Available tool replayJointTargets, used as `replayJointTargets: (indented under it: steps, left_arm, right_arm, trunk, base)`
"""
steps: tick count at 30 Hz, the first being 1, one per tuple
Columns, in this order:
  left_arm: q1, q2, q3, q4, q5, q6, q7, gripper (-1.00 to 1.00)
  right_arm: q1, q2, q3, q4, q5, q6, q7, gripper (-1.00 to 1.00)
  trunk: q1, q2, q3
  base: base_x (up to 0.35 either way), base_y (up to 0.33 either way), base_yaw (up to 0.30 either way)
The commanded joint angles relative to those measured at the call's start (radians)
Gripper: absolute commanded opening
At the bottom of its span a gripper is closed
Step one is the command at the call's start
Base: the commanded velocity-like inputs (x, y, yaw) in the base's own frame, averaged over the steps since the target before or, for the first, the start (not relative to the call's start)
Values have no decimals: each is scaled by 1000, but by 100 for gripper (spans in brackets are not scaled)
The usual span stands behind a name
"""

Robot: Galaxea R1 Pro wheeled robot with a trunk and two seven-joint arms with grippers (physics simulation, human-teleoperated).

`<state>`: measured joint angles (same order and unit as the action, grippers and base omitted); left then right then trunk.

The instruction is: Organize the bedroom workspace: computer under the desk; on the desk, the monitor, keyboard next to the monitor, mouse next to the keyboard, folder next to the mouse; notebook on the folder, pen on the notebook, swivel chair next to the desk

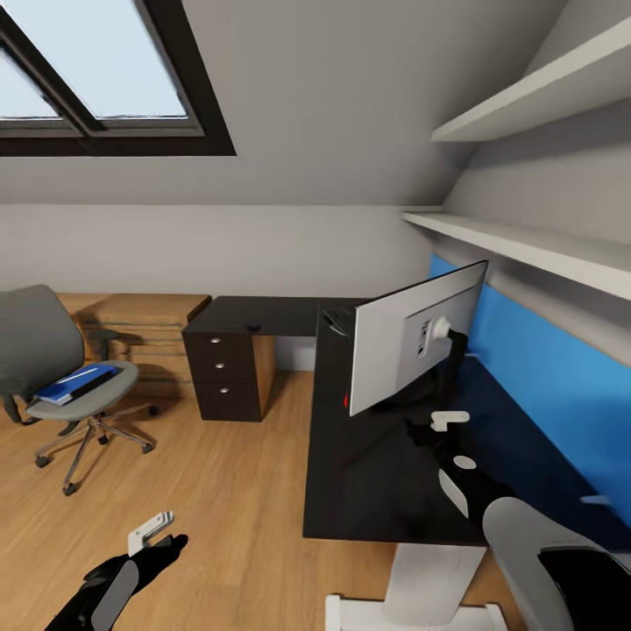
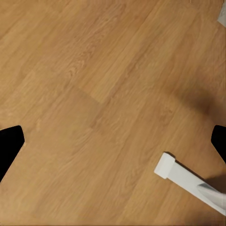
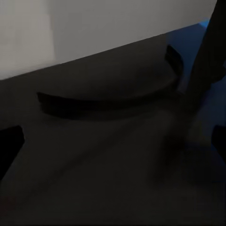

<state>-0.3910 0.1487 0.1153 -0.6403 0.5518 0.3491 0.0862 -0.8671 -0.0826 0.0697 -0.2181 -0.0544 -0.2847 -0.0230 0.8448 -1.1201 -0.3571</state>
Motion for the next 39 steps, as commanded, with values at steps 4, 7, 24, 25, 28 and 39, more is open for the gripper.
replayJointTargets:
  steps: [4, 7, 24, 25, 28, 39]
  left_arm:
    - [0, -1, -1, -2, 11, 5, 6, 100]
    - [0, -2, -1, -1, 11, 6, 7, 100]
    - [0, -5, -4, -1, 10, 10, 10, 100]
    - [0, -5, -4, -1, 10, 10, 10, 100]
    - [0, -6, -4, -1, 10, 10, 10, 100]
    - [0, -9, -5, 1, 8, 9, 11, 100]
  right_arm:
    - [0, 1, 9, 1, -7, -4, -3, 100]
    - [0, 6, 9, 0, -7, -5, -4, 100]
    - [95, 95, 11, -207, 29, -93, -261, 100]
    - [108, 99, 11, -236, 30, -76, -270, 100]
    - [156, 115, 11, -353, 36, -1, -305, 100]
    - [365, 204, 40, -1025, 64, 736, -401, 100]
  trunk:
    - [0, -1, -1]
    - [0, -1, -1]
    - [0, -1, -1]
    - [0, -1, -1]
    - [0, -1, -1]
    - [0, -1, -1]
  base:
    - [-2, 297, 0]
    - [0, 130, 0]
    - [0, 15, 0]
    - [0, 0, 0]
    - [0, 0, 0]
    - [0, 0, 0]
